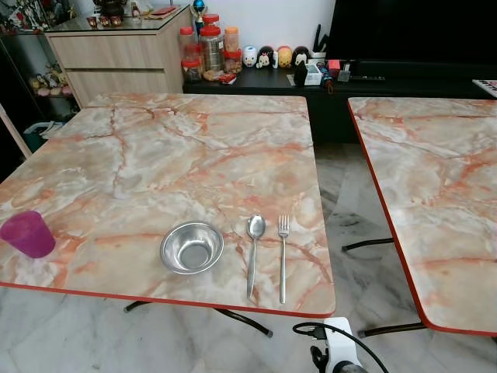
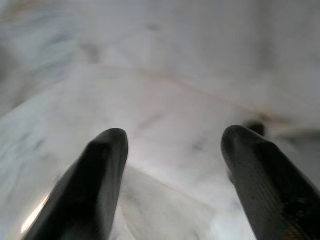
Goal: Setting the table
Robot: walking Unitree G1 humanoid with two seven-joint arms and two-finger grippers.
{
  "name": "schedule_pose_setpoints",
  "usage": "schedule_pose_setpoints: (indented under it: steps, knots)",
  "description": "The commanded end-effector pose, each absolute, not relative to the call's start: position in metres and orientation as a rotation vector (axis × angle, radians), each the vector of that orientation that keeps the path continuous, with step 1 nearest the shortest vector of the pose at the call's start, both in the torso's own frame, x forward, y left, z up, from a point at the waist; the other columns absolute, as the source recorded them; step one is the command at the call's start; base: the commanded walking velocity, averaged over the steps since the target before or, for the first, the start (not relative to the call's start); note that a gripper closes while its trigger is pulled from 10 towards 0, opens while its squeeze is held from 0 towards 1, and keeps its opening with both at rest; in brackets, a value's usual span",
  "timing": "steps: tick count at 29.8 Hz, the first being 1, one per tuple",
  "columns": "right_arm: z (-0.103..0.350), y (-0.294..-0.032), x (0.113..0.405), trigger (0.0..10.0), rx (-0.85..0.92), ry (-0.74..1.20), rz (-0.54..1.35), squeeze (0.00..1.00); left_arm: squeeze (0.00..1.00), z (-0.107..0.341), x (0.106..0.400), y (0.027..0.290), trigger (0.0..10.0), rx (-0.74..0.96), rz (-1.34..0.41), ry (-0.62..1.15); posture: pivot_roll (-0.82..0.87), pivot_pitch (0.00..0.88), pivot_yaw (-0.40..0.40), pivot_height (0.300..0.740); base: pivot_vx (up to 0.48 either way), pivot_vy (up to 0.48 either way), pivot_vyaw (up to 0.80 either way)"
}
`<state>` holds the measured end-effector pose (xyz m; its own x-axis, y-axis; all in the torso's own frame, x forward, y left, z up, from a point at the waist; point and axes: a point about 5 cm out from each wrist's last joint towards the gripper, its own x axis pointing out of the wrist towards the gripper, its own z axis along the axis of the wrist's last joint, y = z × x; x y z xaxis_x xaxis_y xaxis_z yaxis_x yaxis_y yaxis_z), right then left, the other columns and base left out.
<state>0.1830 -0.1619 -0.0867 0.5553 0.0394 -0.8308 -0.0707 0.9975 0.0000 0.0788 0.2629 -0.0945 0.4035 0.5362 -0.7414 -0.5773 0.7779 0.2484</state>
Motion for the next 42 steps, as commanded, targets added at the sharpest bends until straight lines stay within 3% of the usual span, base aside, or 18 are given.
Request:
schedule_pose_setpoints:
  steps: [1,4,7,8,13,15,16,20,21,22,23,24,26,27,28,29,34,42]
  knots:
    - [-0.087,-0.159,0.183,10.0,-0.044,0.985,0.080,0.00,1.00,-0.080,0.076,0.293,10.0,-0.011,0.909,0.819,0.11,0.000,0.000,0.740,0.000,0.000,0.00]
    - [-0.087,-0.159,0.184,10.0,-0.046,0.984,0.084,0.00,1.00,-0.075,0.073,0.302,10.0,-0.002,0.987,0.780,0.11,0.000,0.000,0.740,0.000,0.000,0.00]
    - [-0.086,-0.156,0.185,10.0,-0.054,0.986,0.106,0.00,1.00,-0.041,0.081,0.342,10.0,0.142,1.207,0.587,0.14,0.000,-0.014,0.740,0.000,0.000,0.00]
    - [-0.086,-0.155,0.185,10.0,-0.054,0.986,0.107,0.00,0.00,-0.033,0.086,0.347,10.0,0.171,1.220,0.540,0.15,0.000,-0.015,0.740,0.000,0.000,0.00]
    - [-0.086,-0.155,0.186,10.0,-0.055,0.983,0.110,0.00,0.00,0.010,0.111,0.370,10.0,0.356,1.286,0.328,0.15,0.000,-0.015,0.740,0.000,0.000,0.00]
    - [-0.085,-0.154,0.187,10.0,-0.053,0.981,0.108,0.00,0.00,0.049,0.132,0.381,10.0,0.451,1.297,0.148,0.14,0.000,-0.012,0.740,0.000,0.000,0.00]
    - [-0.085,-0.154,0.187,10.0,-0.053,0.981,0.108,0.00,0.00,0.049,0.132,0.381,10.0,0.451,1.297,0.148,0.14,0.000,-0.012,0.740,0.000,0.000,0.00]
    - [-0.085,-0.155,0.187,10.0,-0.051,0.980,0.104,0.00,0.00,0.112,0.174,0.386,10.0,0.429,1.175,-0.156,0.14,0.000,-0.012,0.740,0.000,0.000,0.00]
    - [-0.085,-0.155,0.188,10.0,-0.052,0.980,0.103,0.00,0.00,0.131,0.192,0.382,10.0,0.402,1.068,-0.226,0.14,0.000,-0.012,0.740,0.000,0.000,0.00]
    - [-0.085,-0.156,0.188,10.0,-0.052,0.981,0.102,0.00,0.00,0.161,0.224,0.369,10.0,0.346,0.840,-0.306,0.14,0.000,-0.013,0.740,0.000,0.000,0.00]
    - [-0.085,-0.156,0.188,10.0,-0.052,0.981,0.102,0.00,0.00,0.161,0.224,0.369,10.0,0.346,0.840,-0.306,0.14,0.000,-0.013,0.740,0.000,0.000,0.00]
    - [-0.085,-0.156,0.188,10.0,-0.052,0.980,0.101,0.00,0.00,0.178,0.243,0.355,10.0,0.290,0.676,-0.340,0.13,0.000,-0.009,0.740,0.000,0.000,0.00]
    - [-0.085,-0.155,0.188,10.0,-0.052,0.980,0.100,0.00,0.00,0.189,0.255,0.340,10.0,0.207,0.550,-0.349,0.13,0.000,-0.003,0.740,0.000,0.000,0.00]
    - [-0.085,-0.155,0.188,10.0,-0.047,0.978,0.095,0.00,0.00,0.195,0.266,0.321,10.0,0.116,0.376,-0.321,0.13,0.000,-0.001,0.740,0.000,0.000,0.00]
    - [-0.085,-0.155,0.188,10.0,-0.046,0.977,0.093,0.00,0.00,0.197,0.269,0.314,10.0,0.097,0.319,-0.309,0.12,0.000,0.001,0.740,0.000,0.000,0.00]
    - [-0.085,-0.155,0.188,10.0,-0.045,0.977,0.093,0.00,1.00,0.197,0.272,0.305,10.0,0.080,0.242,-0.293,0.12,0.000,0.004,0.740,0.000,0.000,0.00]
    - [-0.086,-0.155,0.185,10.0,-0.035,0.983,0.082,0.00,1.00,0.186,0.280,0.268,10.0,-0.009,-0.061,-0.195,0.11,0.000,0.019,0.740,0.000,0.000,0.00]
    - [-0.087,-0.155,0.183,10.0,-0.027,0.987,0.072,0.00,1.00,0.163,0.292,0.234,10.0,-0.024,-0.248,-0.008,0.10,0.000,0.030,0.740,0.000,0.000,0.00]
